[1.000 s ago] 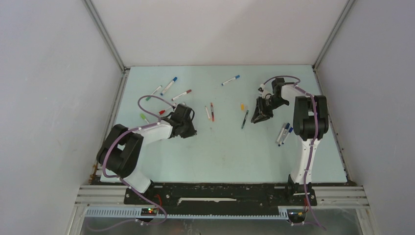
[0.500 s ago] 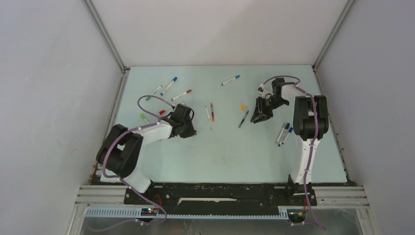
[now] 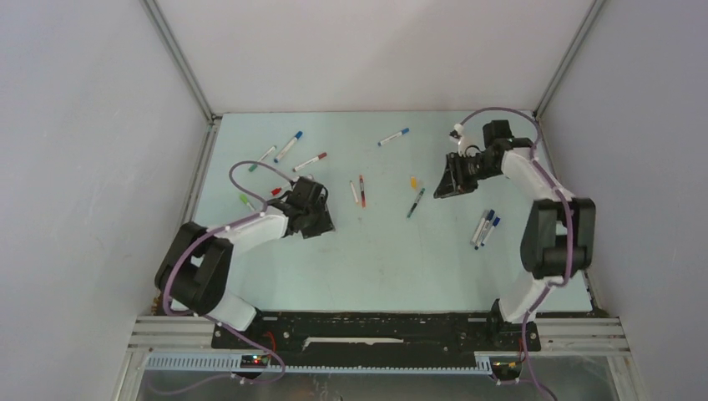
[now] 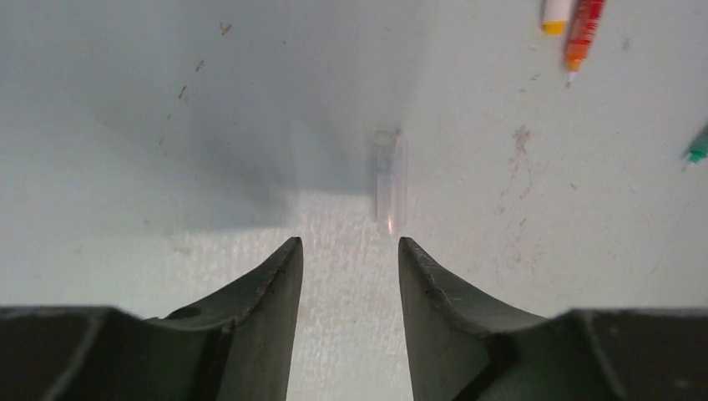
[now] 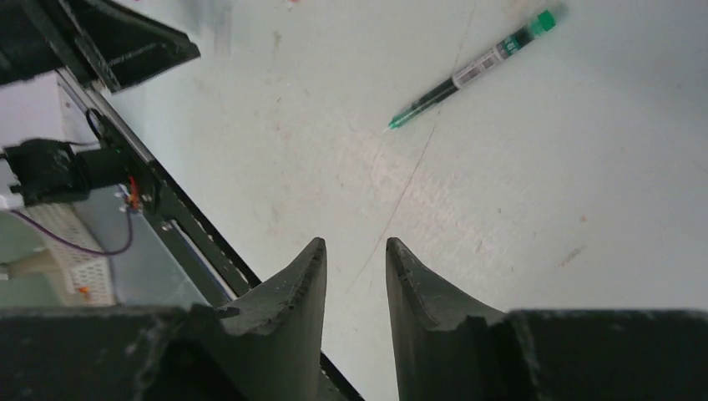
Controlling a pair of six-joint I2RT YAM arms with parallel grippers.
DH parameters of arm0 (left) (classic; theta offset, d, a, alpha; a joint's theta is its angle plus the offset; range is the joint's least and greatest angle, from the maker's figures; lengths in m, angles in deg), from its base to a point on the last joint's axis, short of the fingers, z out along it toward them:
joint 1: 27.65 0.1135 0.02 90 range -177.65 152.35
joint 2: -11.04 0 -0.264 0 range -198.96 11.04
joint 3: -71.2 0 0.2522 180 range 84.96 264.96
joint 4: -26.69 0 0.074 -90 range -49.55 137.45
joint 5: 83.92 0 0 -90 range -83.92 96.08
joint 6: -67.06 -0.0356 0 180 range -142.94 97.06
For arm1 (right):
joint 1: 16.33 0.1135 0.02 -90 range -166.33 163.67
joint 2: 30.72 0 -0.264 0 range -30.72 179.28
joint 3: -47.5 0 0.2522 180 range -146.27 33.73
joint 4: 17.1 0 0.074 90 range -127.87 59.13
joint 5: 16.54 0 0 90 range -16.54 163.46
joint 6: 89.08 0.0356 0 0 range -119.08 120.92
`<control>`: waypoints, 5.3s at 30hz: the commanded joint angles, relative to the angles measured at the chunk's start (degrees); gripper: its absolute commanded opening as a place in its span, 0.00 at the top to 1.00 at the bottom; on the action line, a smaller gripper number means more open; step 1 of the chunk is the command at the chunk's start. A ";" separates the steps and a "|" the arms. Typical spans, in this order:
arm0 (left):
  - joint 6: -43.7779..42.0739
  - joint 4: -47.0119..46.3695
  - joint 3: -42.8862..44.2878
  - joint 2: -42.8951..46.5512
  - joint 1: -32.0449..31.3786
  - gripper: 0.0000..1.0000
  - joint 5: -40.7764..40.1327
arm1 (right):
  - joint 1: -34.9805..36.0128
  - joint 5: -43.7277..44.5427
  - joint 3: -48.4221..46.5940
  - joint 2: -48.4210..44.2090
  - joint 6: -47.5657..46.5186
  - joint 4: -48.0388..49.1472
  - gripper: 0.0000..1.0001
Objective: Open the pen caps
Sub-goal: Place the pen at the center of the board, then pick up the pen from the center of the board, then open the pen cap from the pen.
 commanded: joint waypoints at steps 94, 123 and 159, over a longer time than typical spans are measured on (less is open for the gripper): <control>-32.19 10.42 -4.32 48.04 5.13 0.00 -5.86 | -14.65 41.90 22.89 -5.23 -2.31 13.05 0.78; -7.87 -11.90 -10.49 50.30 4.84 0.00 24.25 | -20.28 -0.75 22.97 -28.76 -16.69 4.97 1.00; 16.79 -36.26 2.39 4.49 -22.55 0.26 25.42 | 19.50 -0.94 23.76 -32.46 -37.06 -5.56 1.00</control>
